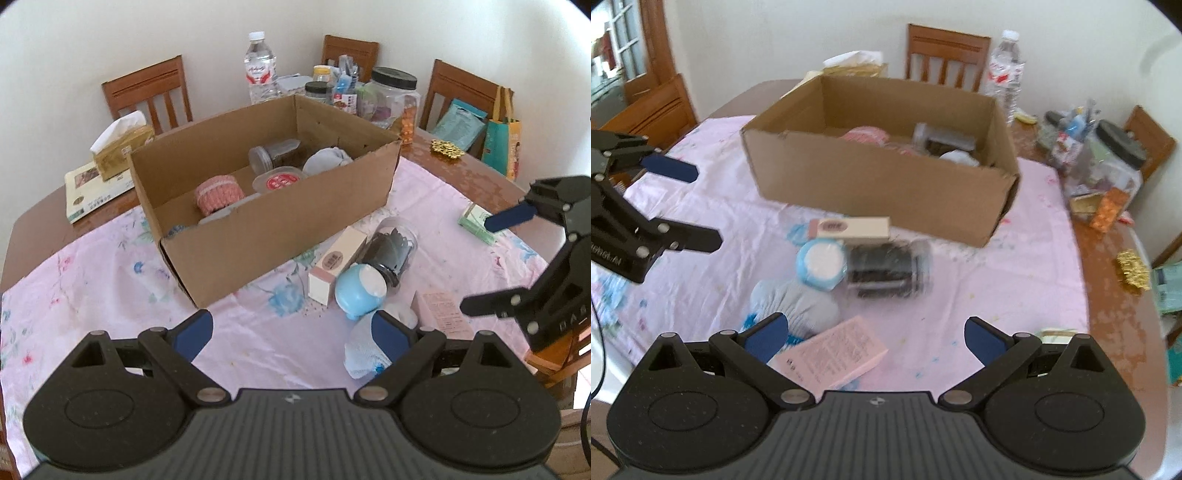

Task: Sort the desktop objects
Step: 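Move left tool toward green C&S tissue pack while right tool approaches pink box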

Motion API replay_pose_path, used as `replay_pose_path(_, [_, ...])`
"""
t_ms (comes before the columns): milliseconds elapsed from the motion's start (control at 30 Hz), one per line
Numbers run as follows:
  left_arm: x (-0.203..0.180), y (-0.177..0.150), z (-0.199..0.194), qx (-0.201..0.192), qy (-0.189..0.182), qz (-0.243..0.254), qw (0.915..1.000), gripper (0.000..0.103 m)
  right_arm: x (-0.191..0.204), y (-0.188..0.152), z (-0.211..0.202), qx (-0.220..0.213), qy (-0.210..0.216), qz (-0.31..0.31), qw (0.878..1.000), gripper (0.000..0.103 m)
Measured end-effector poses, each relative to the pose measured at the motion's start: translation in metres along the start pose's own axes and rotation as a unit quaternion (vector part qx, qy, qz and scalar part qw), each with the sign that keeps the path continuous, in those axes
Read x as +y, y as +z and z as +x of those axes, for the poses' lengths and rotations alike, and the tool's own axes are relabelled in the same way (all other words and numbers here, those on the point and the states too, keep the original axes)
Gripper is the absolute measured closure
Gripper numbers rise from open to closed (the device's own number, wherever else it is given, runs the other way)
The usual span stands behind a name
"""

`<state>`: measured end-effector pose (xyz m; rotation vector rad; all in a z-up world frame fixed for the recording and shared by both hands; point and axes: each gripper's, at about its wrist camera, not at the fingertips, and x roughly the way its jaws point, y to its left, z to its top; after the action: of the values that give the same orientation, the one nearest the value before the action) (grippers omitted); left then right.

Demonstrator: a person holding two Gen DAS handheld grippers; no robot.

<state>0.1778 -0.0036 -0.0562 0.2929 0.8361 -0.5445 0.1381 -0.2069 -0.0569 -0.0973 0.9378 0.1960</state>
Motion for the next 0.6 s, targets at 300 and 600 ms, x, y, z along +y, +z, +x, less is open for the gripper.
replay_pose_path(300, [-0.026, -0.011, 0.013, 0.029, 0.013, -0.051, 0.9982, 0.010, -0.005, -0.015, 0.010, 0.020, 0.067, -0.045, 0.996, 0.000])
replay_pose_path(600, [-0.048, -0.024, 0.011, 0.039, 0.042, -0.104, 0.9929, 0.010, -0.009, -0.018, 0.030, 0.034, 0.120, -0.092, 0.988, 0.000])
